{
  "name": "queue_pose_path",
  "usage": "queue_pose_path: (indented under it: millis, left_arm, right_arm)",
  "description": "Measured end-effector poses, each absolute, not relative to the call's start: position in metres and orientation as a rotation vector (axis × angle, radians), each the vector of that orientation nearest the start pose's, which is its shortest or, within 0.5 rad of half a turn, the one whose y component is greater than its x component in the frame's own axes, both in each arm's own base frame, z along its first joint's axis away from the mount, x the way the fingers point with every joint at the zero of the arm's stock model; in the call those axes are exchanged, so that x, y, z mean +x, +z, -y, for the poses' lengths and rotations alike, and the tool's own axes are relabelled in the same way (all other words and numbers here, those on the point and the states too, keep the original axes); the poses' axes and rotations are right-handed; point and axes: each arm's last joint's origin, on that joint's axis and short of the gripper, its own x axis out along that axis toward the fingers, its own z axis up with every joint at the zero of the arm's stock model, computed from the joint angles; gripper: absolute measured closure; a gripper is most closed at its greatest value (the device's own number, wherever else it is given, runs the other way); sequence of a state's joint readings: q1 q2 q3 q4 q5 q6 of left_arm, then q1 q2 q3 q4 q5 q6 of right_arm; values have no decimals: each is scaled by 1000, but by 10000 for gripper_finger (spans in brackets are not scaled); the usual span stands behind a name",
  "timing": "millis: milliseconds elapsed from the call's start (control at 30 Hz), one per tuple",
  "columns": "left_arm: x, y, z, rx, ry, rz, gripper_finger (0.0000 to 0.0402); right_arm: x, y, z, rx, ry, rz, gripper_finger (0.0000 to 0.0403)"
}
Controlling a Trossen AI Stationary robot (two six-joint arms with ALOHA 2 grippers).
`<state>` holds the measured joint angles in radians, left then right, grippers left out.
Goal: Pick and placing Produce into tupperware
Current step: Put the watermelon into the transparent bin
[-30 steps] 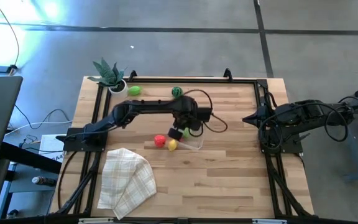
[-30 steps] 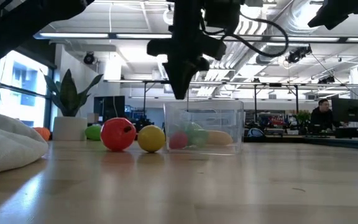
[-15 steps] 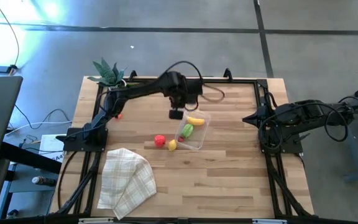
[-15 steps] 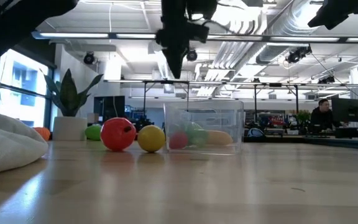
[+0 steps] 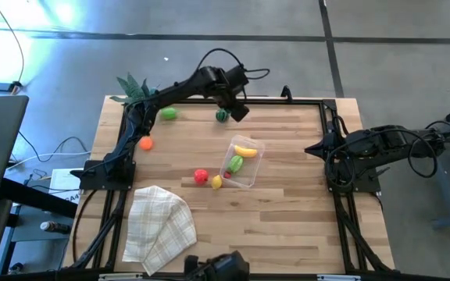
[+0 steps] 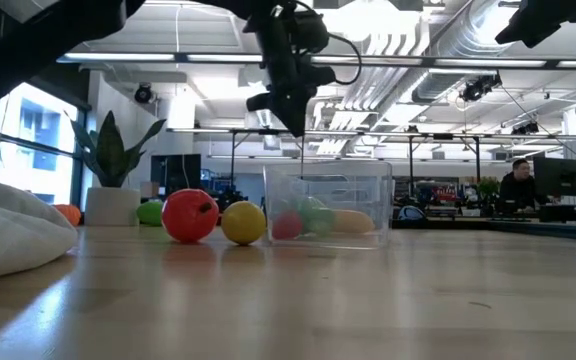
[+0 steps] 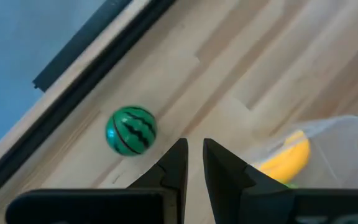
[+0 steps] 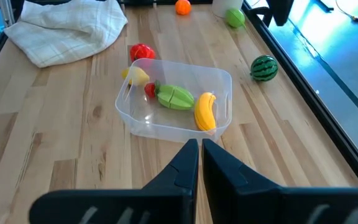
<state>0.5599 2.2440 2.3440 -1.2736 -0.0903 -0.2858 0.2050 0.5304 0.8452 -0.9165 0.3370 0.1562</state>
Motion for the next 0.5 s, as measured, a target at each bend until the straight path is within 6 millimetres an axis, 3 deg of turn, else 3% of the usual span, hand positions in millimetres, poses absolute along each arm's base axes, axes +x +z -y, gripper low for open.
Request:
queue_pose_path:
  millis: [300, 500]
  left_arm:
    - [381, 306, -259, -612, 948, -994, 362]
    - [384, 306, -256, -730, 1017, -935, 362]
  right_arm:
    - [85, 316, -8, -9, -173, -568, 392]
    - [85, 316, -8, -9, -173, -568, 392]
